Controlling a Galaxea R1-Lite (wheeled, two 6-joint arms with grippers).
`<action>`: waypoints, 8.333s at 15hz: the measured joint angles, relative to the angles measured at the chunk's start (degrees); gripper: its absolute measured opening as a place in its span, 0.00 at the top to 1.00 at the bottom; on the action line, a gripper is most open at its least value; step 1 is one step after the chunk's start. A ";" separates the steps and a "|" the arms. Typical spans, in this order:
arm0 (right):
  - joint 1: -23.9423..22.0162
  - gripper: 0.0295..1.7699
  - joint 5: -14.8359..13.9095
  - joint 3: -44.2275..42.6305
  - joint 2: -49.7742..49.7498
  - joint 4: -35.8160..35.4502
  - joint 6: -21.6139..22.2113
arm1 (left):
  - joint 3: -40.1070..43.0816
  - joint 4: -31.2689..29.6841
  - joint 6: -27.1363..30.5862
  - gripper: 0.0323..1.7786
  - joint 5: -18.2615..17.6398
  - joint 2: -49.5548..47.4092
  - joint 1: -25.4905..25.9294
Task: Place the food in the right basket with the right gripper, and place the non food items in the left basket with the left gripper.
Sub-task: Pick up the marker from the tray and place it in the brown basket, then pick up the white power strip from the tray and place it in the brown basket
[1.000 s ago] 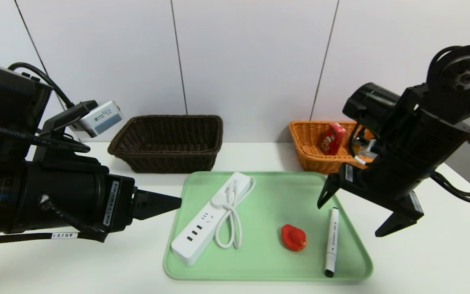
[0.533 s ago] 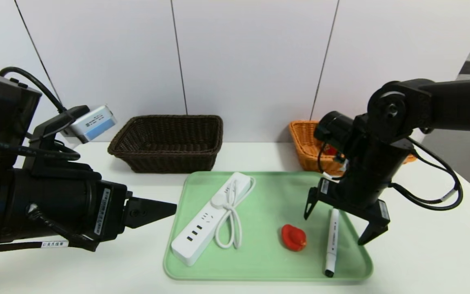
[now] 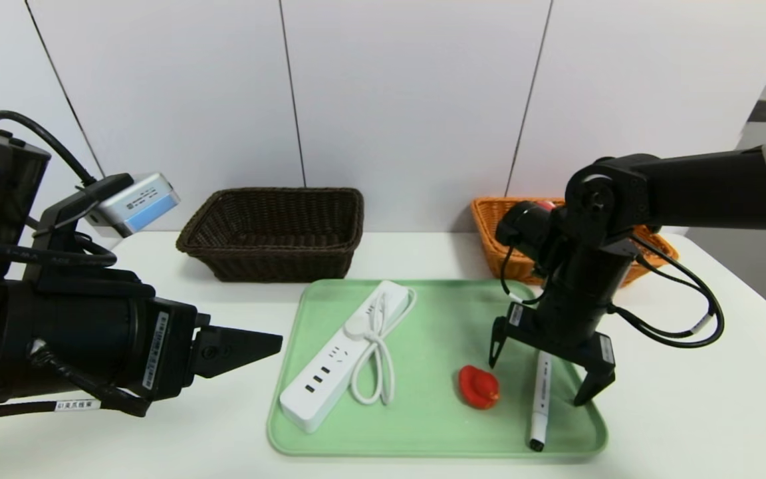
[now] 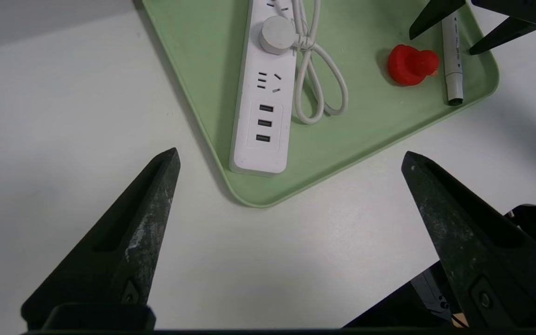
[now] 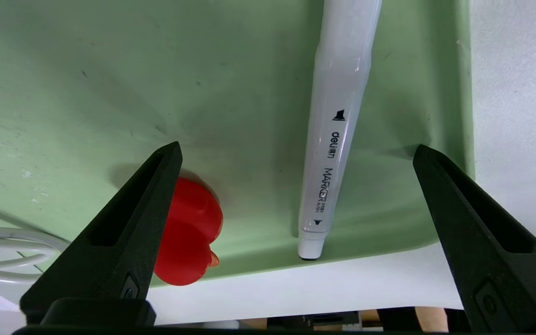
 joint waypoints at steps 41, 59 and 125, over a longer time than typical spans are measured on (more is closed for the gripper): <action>14.36 0.93 -18.72 -15.14 -6.39 -51.85 -21.20 | 1.55 0.24 -2.80 0.05 -0.20 -2.69 0.18; 18.55 0.93 -19.42 -15.38 12.93 -84.83 -32.33 | 3.94 0.18 -2.36 0.05 -0.17 -4.66 0.10; -18.97 0.04 -17.91 29.96 -43.33 -23.47 -33.30 | -36.71 18.71 -22.74 0.05 -1.29 34.65 -16.24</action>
